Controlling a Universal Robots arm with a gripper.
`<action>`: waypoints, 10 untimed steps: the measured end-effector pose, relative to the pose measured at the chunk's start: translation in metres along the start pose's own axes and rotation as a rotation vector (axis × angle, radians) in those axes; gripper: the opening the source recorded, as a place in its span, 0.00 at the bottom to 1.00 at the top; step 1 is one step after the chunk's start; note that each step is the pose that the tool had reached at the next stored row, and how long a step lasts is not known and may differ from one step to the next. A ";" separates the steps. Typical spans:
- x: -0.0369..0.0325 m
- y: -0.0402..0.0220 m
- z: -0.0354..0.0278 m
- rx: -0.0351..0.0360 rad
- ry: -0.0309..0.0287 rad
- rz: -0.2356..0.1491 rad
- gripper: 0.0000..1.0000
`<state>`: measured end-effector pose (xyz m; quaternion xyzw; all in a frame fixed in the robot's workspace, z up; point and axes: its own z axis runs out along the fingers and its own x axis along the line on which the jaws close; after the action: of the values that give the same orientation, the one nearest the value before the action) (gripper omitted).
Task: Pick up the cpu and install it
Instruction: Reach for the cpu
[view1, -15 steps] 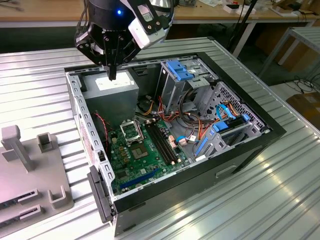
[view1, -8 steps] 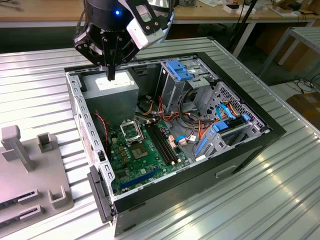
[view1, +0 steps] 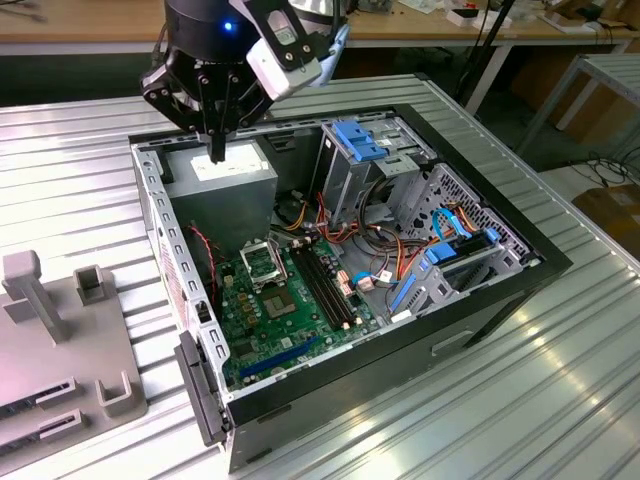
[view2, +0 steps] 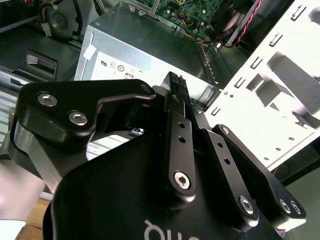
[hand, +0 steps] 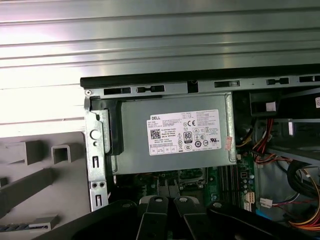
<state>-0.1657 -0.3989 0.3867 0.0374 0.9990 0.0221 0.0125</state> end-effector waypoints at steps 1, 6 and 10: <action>0.0007 -0.0001 0.0001 0.0000 0.0000 0.000 0.11; 0.0037 -0.0003 0.0004 0.0000 0.0000 0.000 0.11; 0.0058 -0.0005 0.0007 0.0000 0.0000 0.000 0.11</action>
<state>-0.1715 -0.3989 0.3858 0.0374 0.9990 0.0221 0.0125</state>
